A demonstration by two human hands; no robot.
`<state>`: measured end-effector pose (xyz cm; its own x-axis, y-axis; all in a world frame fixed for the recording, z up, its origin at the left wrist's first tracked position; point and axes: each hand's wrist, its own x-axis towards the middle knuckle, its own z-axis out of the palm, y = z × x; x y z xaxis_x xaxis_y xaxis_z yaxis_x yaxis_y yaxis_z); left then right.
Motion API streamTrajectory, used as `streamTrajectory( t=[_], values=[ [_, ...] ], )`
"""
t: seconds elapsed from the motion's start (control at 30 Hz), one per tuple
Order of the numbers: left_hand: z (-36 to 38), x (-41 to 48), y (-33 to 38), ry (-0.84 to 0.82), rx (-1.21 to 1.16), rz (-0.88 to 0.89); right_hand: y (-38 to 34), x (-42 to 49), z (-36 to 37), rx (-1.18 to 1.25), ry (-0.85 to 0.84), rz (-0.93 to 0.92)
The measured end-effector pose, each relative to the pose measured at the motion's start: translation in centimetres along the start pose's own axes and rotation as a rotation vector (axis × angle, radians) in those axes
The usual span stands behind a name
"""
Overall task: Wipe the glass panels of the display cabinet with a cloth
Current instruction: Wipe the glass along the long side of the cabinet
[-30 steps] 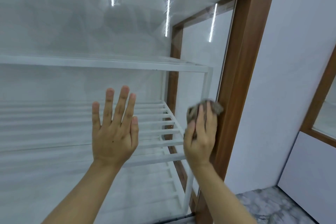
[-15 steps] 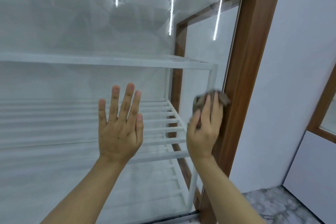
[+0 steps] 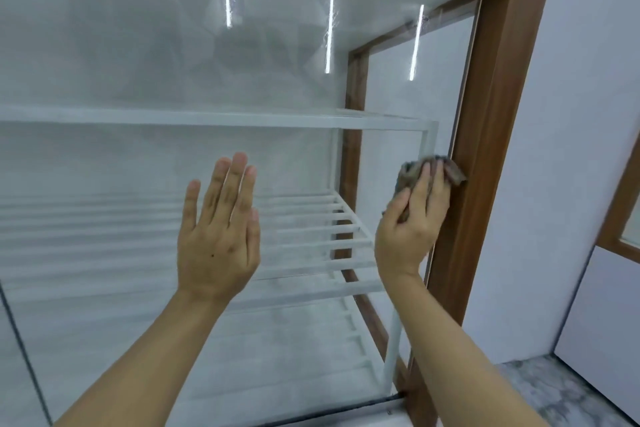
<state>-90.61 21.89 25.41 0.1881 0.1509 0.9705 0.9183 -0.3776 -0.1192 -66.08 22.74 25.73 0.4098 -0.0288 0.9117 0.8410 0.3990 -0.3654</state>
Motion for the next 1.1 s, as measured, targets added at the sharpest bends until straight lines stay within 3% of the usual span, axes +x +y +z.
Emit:
streamTrajectory(
  t=[0.1, 0.17, 0.27, 0.4, 0.5, 0.6, 0.7, 0.77, 0.83, 0.97, 1.03, 1.1],
  values=[
    [0.4, 0.0, -0.1, 0.011, 0.012, 0.0, -5.0, 2.4, 3.0, 0.09, 0.017, -0.051],
    [0.5, -0.1, -0.1, 0.016, 0.012, -0.011, -5.9, -1.7, 2.6, 0.096, -0.119, -0.249],
    [0.5, -0.1, -0.1, 0.027, 0.018, -0.012, -1.6, -7.7, -0.7, 0.041, -0.281, -0.468],
    [0.6, -0.2, 0.0, 0.032, 0.035, -0.015, 2.3, -4.5, -1.9, -0.001, -0.045, -0.107],
    [0.6, -0.2, 0.0, 0.029, 0.039, -0.015, -1.9, 0.6, 1.5, 0.046, 0.056, 0.009],
    [0.6, -0.1, -0.1, 0.034, 0.039, -0.009, -6.8, -1.3, 3.4, 0.13, -0.073, -0.222],
    [0.5, -0.1, -0.3, 0.033, 0.047, -0.003, -4.5, -8.1, 1.4, 0.09, -0.269, -0.444],
    [0.5, -0.1, -0.2, 0.03, 0.044, -0.007, -1.3, -10.3, -0.9, 0.061, -0.279, -0.411],
    [0.5, -0.1, -0.1, 0.026, 0.041, -0.013, 0.3, -8.6, -1.2, 0.046, -0.178, -0.284],
    [0.4, -0.1, 0.0, 0.02, 0.028, -0.019, -4.1, 0.3, 3.1, 0.083, 0.074, -0.035],
    [0.4, -0.1, -0.1, 0.022, 0.01, -0.015, -7.4, 0.1, 4.2, 0.107, 0.032, -0.141],
    [0.4, -0.1, -0.4, 0.029, -0.001, 0.0, -8.1, -4.8, 3.6, 0.086, -0.119, -0.34]
  ],
)
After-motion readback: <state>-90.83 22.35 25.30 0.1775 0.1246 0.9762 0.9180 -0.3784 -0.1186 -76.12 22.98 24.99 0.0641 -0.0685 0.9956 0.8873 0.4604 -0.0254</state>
